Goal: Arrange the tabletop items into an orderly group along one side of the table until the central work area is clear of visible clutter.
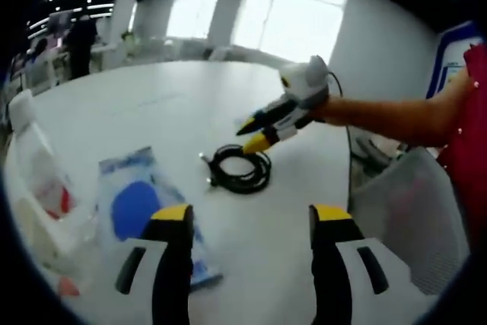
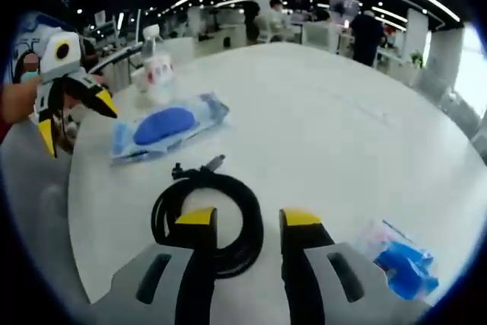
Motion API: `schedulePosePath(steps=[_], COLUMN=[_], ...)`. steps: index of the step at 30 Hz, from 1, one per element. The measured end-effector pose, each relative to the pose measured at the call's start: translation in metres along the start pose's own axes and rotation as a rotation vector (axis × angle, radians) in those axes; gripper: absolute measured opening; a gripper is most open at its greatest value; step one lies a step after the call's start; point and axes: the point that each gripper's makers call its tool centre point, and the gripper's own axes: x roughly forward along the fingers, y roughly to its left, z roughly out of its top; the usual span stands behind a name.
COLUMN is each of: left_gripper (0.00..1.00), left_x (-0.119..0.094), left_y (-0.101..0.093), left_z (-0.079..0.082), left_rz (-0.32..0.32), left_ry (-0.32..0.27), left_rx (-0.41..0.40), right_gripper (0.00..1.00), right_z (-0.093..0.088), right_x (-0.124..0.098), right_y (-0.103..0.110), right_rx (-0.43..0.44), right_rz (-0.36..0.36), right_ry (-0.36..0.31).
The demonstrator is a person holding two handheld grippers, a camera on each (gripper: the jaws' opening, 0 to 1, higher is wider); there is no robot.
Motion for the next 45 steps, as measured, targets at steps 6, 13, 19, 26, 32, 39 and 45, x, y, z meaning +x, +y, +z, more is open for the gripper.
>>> schedulePosePath(steps=[6, 13, 19, 26, 32, 39, 45], left_gripper=[0.59, 0.58, 0.58, 0.57, 0.57, 0.56, 0.56], left_x=[0.0, 0.001, 0.001, 0.002, 0.003, 0.003, 0.008], left_y=[-0.001, -0.001, -0.002, -0.002, -0.004, -0.003, -0.004], left_z=[0.001, -0.001, -0.001, -0.001, 0.0, 0.001, 0.004], left_rz=[-0.006, -0.015, -0.021, -0.024, -0.029, -0.025, -0.03], left_ry=[-0.011, -0.007, -0.009, -0.01, -0.01, -0.011, -0.005], left_rx=[-0.006, -0.01, -0.012, -0.015, -0.013, -0.017, -0.012], right_gripper=[0.29, 0.25, 0.2, 0.12, 0.09, 0.07, 0.07], right_z=[-0.006, -0.007, -0.013, -0.017, -0.016, -0.015, -0.011], right_x=[0.008, 0.012, 0.015, 0.016, 0.017, 0.014, 0.005], right_y=[0.002, 0.0, 0.0, -0.004, -0.005, -0.004, -0.001], right_rx=[-0.039, -0.04, -0.04, -0.03, -0.036, 0.011, 0.055], right_rz=[-0.001, -0.007, -0.015, -0.042, -0.063, -0.063, -0.048], right_ry=[0.046, 0.064, 0.092, 0.112, 0.119, 0.102, 0.052])
